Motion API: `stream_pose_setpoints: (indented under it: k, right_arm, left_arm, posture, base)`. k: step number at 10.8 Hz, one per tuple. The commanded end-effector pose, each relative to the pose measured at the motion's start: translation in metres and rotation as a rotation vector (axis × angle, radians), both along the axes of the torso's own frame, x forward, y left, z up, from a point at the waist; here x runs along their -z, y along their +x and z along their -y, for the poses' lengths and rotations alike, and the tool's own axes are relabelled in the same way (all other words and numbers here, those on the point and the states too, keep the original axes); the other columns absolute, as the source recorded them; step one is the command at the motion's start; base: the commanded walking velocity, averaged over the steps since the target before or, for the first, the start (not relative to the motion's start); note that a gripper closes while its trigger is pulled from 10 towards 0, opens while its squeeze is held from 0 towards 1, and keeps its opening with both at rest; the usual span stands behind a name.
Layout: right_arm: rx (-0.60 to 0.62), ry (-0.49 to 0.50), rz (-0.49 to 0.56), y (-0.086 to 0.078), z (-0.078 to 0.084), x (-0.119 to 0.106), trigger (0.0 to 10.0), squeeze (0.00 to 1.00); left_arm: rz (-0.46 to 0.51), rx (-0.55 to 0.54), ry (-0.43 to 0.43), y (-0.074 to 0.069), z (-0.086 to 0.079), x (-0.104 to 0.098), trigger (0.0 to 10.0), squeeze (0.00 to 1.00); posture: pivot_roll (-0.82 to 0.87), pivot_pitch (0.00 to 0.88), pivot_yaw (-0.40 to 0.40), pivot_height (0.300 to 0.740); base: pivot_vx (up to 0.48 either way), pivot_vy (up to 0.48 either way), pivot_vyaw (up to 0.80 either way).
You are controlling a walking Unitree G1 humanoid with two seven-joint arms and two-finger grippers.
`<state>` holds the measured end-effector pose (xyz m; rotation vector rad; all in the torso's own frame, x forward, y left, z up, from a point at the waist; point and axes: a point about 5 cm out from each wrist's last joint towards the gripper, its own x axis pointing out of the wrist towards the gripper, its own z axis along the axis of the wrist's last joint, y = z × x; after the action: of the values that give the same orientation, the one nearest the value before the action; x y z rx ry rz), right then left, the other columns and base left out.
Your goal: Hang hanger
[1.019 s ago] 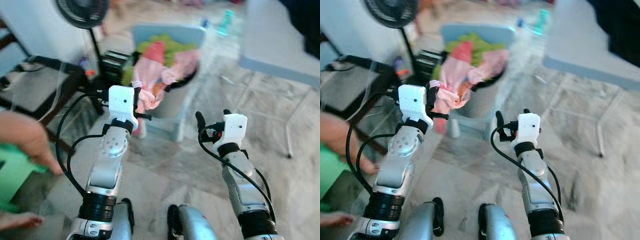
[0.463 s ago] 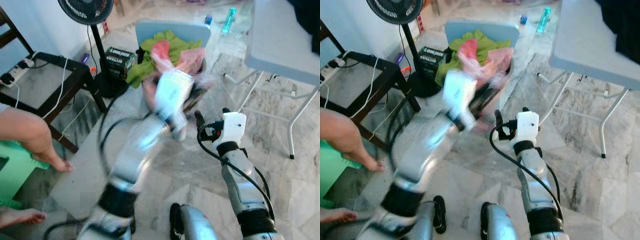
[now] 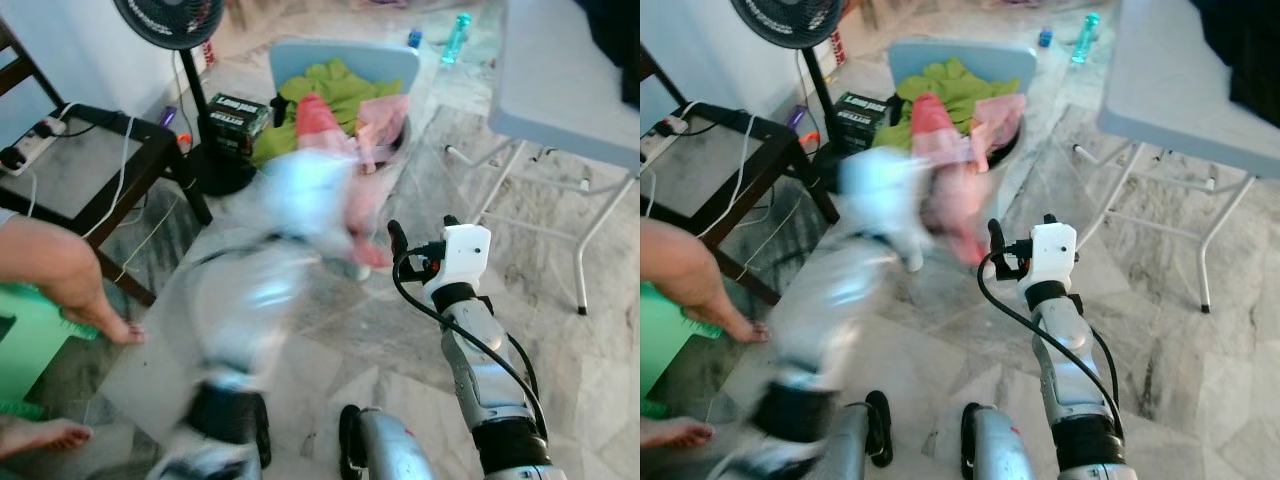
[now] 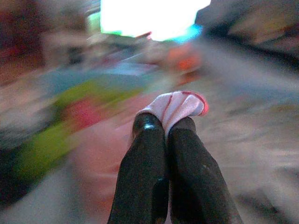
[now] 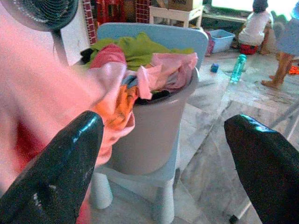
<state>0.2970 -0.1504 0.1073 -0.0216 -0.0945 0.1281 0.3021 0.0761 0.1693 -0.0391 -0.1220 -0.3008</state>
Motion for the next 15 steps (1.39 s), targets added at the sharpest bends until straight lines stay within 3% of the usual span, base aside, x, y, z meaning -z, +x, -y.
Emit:
stream_pose_setpoints:
  k: [1,2,3,5,7,9,10,11,13,15]
  right_arm:
    - [0.000,-0.010,-0.012,0.000,-0.001,0.003,10.0,0.00]
    - [-0.012,-0.012,-0.014,0.001,-0.003,0.002,10.0,0.00]
    - [-0.023,-0.019,-0.014,0.002,-0.003,0.002,10.0,0.00]
    - [-0.017,-0.027,-0.014,0.001,0.000,0.001,10.0,0.00]
    - [-0.010,-0.029,-0.016,-0.001,0.002,0.002,10.0,0.00]
    - [-0.011,-0.030,-0.022,-0.004,0.001,0.005,10.0,0.00]
    - [-0.011,-0.031,-0.026,-0.004,0.002,0.005,10.0,0.00]
    - [-0.012,-0.032,-0.028,-0.004,0.002,0.006,10.0,0.00]
    - [-0.026,-0.032,-0.030,-0.002,-0.002,0.006,10.0,0.00]
    - [-0.024,-0.034,-0.029,-0.001,0.000,0.005,10.0,0.00]
  left_arm:
    - [-0.081,-0.150,0.037,-0.002,-0.028,0.024,10.0,0.00]
    - [-0.180,-0.292,0.020,-0.009,-0.054,0.046,10.0,0.00]
    - [-0.253,-0.388,-0.008,-0.014,-0.068,0.059,10.0,0.00]
    - [-0.312,-0.476,-0.018,-0.022,-0.080,0.071,10.0,0.00]
    - [-0.309,-0.506,0.038,-0.028,-0.089,0.074,10.0,0.00]
    - [-0.356,-0.564,0.115,-0.050,-0.106,0.088,10.0,0.00]
    - [-0.432,-0.616,0.108,-0.067,-0.118,0.102,10.0,0.00]
    - [-0.472,-0.651,0.100,-0.075,-0.126,0.109,10.0,0.00]
    - [-0.474,-0.709,0.124,-0.082,-0.138,0.112,10.0,0.00]
    - [-0.398,-0.665,0.155,-0.074,-0.131,0.099,10.0,0.00]
  posture:
    - [-0.02,0.256,-0.038,0.740]
    - [-0.01,0.261,-0.046,0.740]
    - [-0.01,0.267,-0.051,0.740]
    - [-0.02,0.270,-0.049,0.740]
    - [-0.02,0.277,-0.038,0.740]
    - [-0.02,0.281,-0.033,0.740]
    - [-0.01,0.284,-0.033,0.740]
    - [0.00,0.286,-0.036,0.740]
    - [0.01,0.287,-0.041,0.740]
    - [0.00,0.289,-0.037,0.740]
  base:
    - [0.000,0.000,0.00]
    - [0.000,0.000,0.00]
    - [0.000,0.000,0.00]
    - [0.000,0.000,0.00]
    - [0.000,0.000,0.00]
    - [0.000,0.000,0.00]
    - [0.000,0.000,0.00]
    - [0.000,0.000,0.00]
    - [0.000,0.000,0.00]
    - [0.000,0.000,0.00]
